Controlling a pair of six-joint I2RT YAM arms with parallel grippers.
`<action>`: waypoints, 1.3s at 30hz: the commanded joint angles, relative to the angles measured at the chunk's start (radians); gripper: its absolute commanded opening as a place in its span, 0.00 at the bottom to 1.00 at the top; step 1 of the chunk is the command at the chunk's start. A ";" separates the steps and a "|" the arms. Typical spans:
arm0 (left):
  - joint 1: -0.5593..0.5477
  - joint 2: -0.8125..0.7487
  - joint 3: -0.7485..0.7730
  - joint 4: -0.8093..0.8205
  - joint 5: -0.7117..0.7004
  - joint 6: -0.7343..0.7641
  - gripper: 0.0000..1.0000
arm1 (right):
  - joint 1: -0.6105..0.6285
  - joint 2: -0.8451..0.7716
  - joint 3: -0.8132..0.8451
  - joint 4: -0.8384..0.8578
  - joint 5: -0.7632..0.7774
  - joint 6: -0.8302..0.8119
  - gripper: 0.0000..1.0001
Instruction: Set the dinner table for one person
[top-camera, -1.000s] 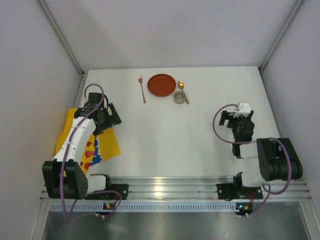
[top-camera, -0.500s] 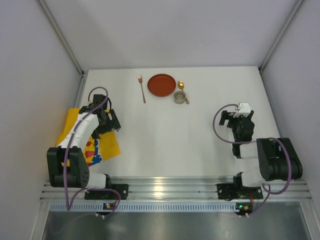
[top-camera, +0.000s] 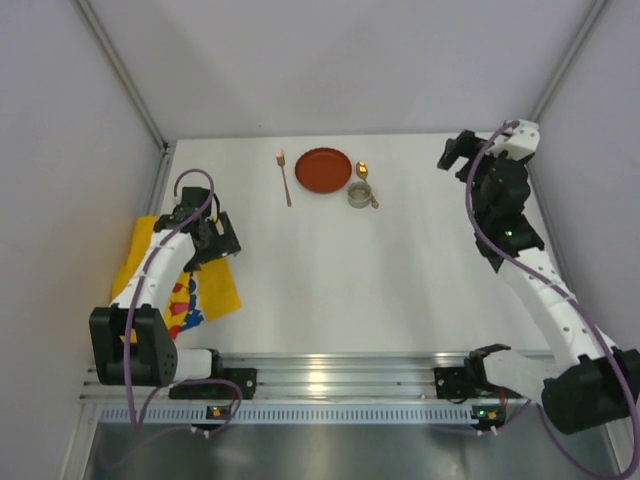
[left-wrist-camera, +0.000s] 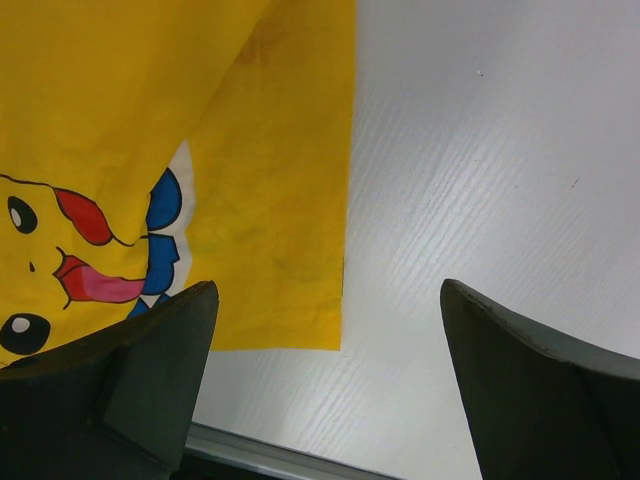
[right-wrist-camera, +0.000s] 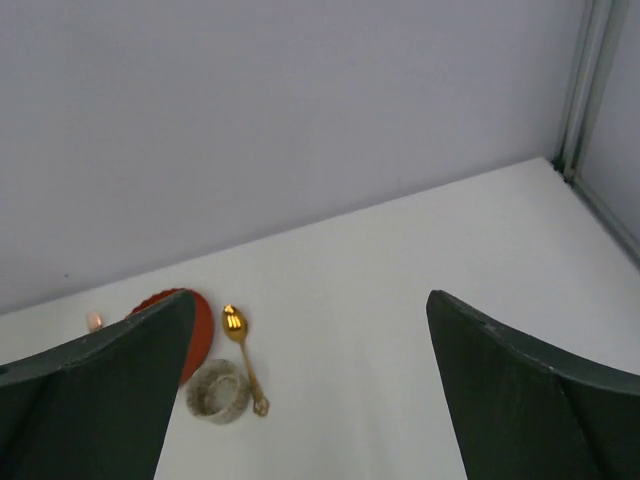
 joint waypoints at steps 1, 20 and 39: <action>0.005 -0.002 -0.016 0.079 -0.026 0.027 0.97 | -0.041 -0.026 -0.065 -0.348 -0.136 0.285 1.00; -0.017 0.303 -0.047 0.205 -0.058 0.013 0.51 | -0.014 -0.297 -0.179 -0.674 -0.284 0.186 1.00; -0.001 0.419 -0.031 0.216 -0.064 -0.011 0.00 | 0.059 -0.204 -0.091 -0.677 -0.267 0.140 1.00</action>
